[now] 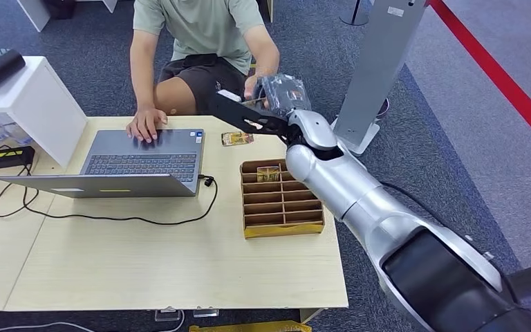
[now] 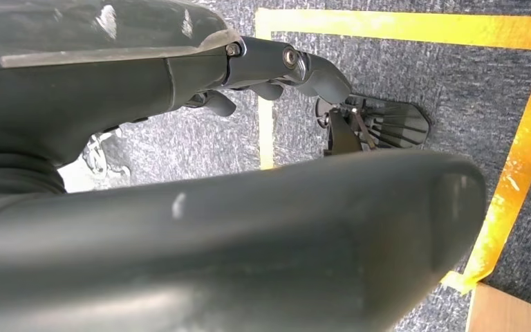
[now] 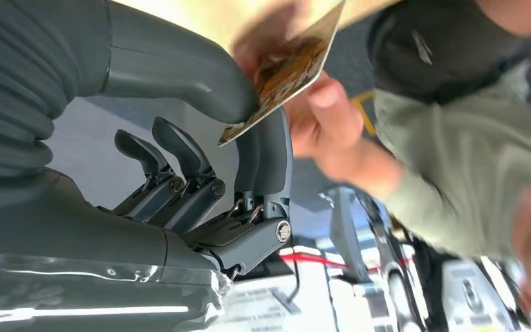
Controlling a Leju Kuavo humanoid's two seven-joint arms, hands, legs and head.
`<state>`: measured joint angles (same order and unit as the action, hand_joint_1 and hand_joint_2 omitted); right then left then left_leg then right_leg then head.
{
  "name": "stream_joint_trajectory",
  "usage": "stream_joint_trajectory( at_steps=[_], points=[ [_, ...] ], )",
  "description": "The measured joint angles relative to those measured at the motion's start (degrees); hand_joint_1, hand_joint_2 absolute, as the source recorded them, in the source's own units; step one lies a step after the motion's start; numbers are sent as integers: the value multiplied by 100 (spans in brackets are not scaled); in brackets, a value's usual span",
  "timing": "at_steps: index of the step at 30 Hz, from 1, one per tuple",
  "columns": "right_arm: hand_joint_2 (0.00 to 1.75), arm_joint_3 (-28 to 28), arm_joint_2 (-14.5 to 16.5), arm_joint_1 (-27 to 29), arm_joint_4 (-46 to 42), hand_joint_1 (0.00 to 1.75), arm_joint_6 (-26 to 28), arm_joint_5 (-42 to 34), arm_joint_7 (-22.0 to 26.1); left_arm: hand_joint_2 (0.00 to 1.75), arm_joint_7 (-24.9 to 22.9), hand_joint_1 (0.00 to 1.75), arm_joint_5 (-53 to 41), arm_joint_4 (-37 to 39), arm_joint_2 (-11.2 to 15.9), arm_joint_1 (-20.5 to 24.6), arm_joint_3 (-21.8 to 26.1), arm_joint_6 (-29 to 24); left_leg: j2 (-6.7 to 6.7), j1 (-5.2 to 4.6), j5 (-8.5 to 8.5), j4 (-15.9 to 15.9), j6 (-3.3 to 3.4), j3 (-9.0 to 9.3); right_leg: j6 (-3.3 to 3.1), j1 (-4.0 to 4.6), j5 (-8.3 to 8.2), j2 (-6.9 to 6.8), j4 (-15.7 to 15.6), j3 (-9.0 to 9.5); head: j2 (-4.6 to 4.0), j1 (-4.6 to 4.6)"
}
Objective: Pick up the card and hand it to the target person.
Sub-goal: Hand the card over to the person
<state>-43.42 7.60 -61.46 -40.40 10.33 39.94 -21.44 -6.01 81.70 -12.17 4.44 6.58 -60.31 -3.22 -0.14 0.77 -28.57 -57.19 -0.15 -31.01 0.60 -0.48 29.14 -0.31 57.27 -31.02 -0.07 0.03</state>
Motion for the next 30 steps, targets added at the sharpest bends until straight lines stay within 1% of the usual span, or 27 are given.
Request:
stream_joint_trajectory(
  at_steps=[4, 9, 13, 20, 24, 27, 30],
  points=[
    [175, -59, 115, 124, 581, 164, 108, -69, 2, 0, 10, 0, 9, 0, 2, -17, -38, 11, 0, 0, 0, 0, 0, 1, 0, 0, 0, 0, 0, -1, 0, -1],
    [175, -73, 121, 171, 1015, 164, 201, -97, -7, 0, 4, 0, -10, 0, 3, -33, -111, 37, 2, 0, 0, -1, 0, 2, 0, 0, 0, 2, -1, -1, 0, 5],
    [175, -74, 112, 172, 1203, 0, 257, -102, -8, 0, -6, 0, -28, 2, 6, -37, -143, 69, 2, 0, 0, -1, 0, 3, 0, 0, 0, 2, -1, -2, 0, 0],
    [175, -75, 83, 171, 1373, 0, 297, -131, 14, 0, 7, 0, -76, 1, 11, -33, -253, 82, 3, 0, 0, -1, 0, 2, 0, 0, 0, 3, 0, -4, 0, -2],
    [175, -74, 61, 134, 1394, 0, 447, -165, 104, 0, 22, 0, -14, 2, 17, -32, -275, 83, 3, 0, 0, -1, 0, 2, 0, 0, -1, 3, 0, -3, 0, 1],
    [175, -63, 12, 16, 1307, 0, 584, -239, 185, 0, 28, 0, 32, 2, 27, -39, -278, 83, 3, 0, 1, -2, 0, 2, 0, 0, -2, 4, 0, -4, 0, 3],
    [175, -38, -112, -101, 982, 0, 677, -307, 140, 0, 31, 0, 93, 2, 33, -48, -279, 77, 4, 0, 1, -3, 0, 4, 1, 0, -2, 4, 0, -3, 0, -2]
  ],
)
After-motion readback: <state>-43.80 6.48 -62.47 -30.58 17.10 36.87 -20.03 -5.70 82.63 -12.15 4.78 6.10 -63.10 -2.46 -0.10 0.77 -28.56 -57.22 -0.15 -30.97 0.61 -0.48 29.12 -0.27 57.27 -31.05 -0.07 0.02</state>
